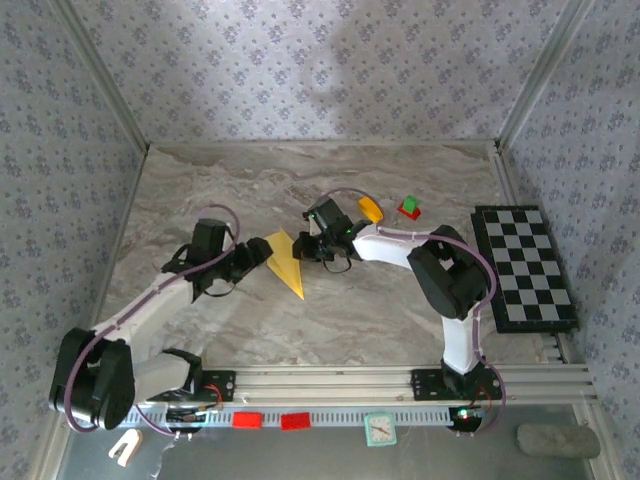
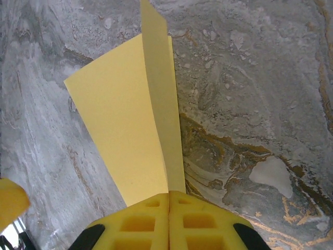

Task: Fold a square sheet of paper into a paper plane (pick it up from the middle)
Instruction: Move the paper plane to the top-center of the table.

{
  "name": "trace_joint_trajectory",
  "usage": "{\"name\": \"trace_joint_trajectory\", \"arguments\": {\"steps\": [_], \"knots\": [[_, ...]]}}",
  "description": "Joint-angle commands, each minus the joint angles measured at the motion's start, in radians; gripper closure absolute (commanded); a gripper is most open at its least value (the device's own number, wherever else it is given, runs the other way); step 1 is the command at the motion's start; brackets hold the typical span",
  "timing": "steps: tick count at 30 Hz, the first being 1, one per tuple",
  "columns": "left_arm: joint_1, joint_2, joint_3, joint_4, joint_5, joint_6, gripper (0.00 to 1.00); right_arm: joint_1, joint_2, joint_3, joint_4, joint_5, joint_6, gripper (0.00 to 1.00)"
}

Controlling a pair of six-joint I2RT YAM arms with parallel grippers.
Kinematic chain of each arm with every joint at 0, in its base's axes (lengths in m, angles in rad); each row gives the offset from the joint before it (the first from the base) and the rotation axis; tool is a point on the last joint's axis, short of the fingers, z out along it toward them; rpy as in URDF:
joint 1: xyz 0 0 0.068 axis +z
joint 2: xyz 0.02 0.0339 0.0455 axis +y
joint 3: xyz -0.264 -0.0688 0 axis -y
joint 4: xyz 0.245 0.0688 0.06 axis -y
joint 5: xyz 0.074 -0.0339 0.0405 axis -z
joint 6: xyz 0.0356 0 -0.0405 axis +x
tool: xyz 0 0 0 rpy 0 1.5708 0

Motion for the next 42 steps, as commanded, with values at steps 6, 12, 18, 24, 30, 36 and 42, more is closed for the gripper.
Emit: {"name": "trace_joint_trajectory", "arguments": {"steps": [6,12,18,24,30,36,42], "knots": [[-0.099,0.176,0.109,0.056,-0.042,-0.044,0.35,-0.026,-0.007,-0.096,0.124,-0.038,0.065,0.91],[-0.123,0.261,0.158,0.064,-0.044,-0.031,0.36,-0.037,-0.014,-0.122,0.143,-0.047,0.072,0.9],[-0.138,0.341,0.207,0.046,-0.031,-0.012,0.32,-0.047,-0.021,-0.138,0.149,-0.055,0.071,0.86],[-0.151,0.392,0.242,-0.003,-0.052,0.022,0.28,-0.053,-0.018,-0.144,0.148,-0.062,0.072,0.86],[-0.162,0.436,0.253,0.007,-0.033,0.037,0.3,-0.06,-0.02,-0.152,0.148,-0.059,0.078,0.9],[-0.163,0.452,0.251,-0.005,-0.034,0.051,0.37,-0.072,-0.035,-0.179,0.155,-0.042,0.092,0.9],[-0.163,0.476,0.247,0.007,-0.034,0.05,0.4,-0.079,-0.064,-0.213,0.168,-0.027,0.104,0.9]]}}
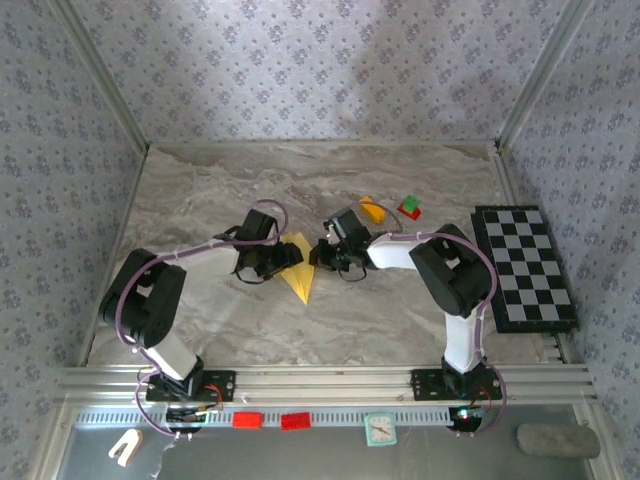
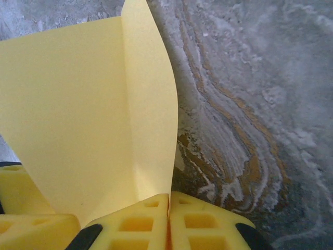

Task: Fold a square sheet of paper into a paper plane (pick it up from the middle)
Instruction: Move the paper plane to the top-center of the table.

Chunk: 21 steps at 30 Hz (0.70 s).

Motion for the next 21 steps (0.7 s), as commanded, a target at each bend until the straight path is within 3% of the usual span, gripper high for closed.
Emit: {"name": "trace_joint_trajectory", "arguments": {"steps": [1,13,21], "knots": [[-0.006,0.024,0.022,-0.004,0.0,0.014,0.4,-0.007,-0.049,-0.025,0.014,0.018,0.019,0.9],[-0.027,-0.013,-0.005,0.036,0.078,0.036,0.35,-0.014,-0.068,-0.066,0.047,0.028,0.062,0.91],[-0.037,-0.088,-0.06,0.029,0.097,0.024,0.45,-0.018,-0.066,-0.065,0.047,0.025,0.075,0.91]]}}
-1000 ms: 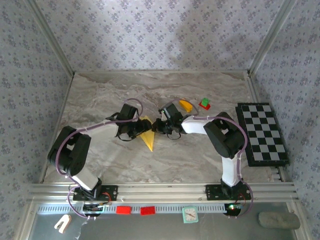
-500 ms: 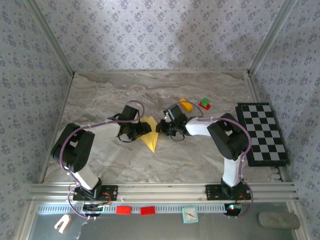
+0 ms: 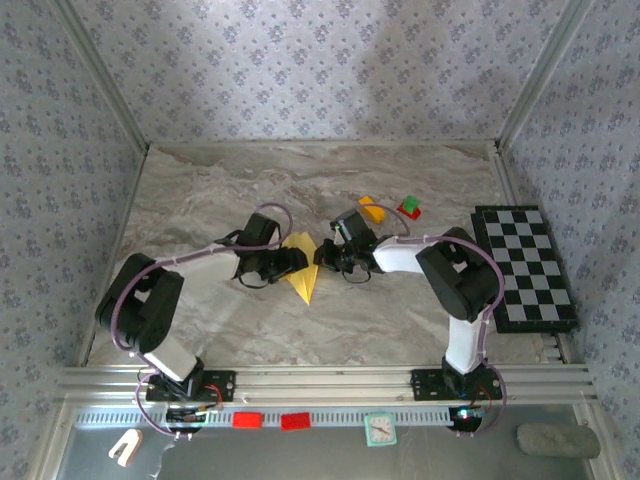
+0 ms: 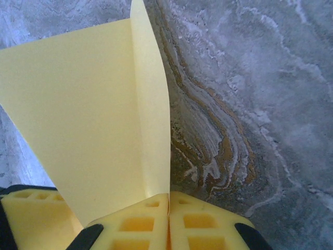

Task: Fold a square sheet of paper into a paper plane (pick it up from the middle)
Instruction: Move the paper plane to the top-center of the table.

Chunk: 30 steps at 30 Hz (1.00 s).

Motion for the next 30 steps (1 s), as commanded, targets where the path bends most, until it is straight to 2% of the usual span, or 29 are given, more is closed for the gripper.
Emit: {"name": "trace_joint_trajectory", "arguments": {"steps": [1,7,11,20,30], "knots": [[-0.005,-0.047,-0.025,-0.002,0.026,0.004,0.46,-0.005,-0.02,-0.005,0.006,0.007,0.02,0.91],[-0.005,-0.051,-0.022,-0.036,0.007,0.041,0.48,-0.006,-0.02,-0.001,0.008,0.0,0.021,0.91],[-0.006,-0.031,-0.016,0.01,0.049,0.035,0.48,-0.006,-0.02,0.002,0.005,-0.003,0.022,0.91],[-0.009,0.003,-0.009,0.026,0.064,0.034,0.49,-0.007,-0.02,0.008,0.001,-0.007,0.021,0.91],[-0.026,0.01,-0.01,0.024,0.063,0.041,0.61,-0.006,-0.059,0.005,0.022,-0.042,0.04,0.89]]}}
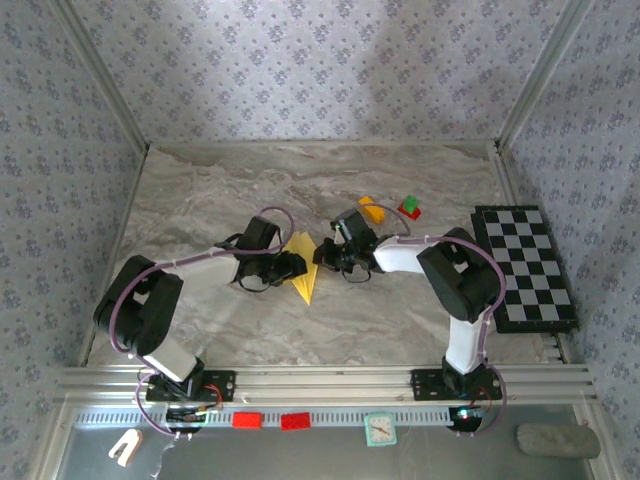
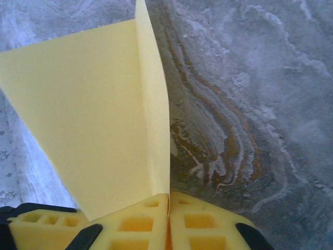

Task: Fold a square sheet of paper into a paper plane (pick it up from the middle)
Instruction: Move the paper plane to the top-center of the table.

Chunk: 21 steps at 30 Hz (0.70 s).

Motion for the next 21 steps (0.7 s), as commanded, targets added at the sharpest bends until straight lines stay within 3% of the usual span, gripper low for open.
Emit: {"name": "trace_joint_trajectory", "arguments": {"steps": [1,12,21], "knots": [[-0.01,0.017,0.016,-0.001,0.009,0.024,0.62,-0.006,-0.051,0.005,0.022,-0.033,0.019,0.89],[-0.028,0.041,0.042,-0.006,-0.004,0.038,0.61,0.0,-0.07,0.007,0.031,-0.059,0.037,0.9],[-0.032,0.06,0.059,0.001,-0.007,0.035,0.53,0.001,-0.062,0.011,0.028,-0.063,0.035,0.9]]}}
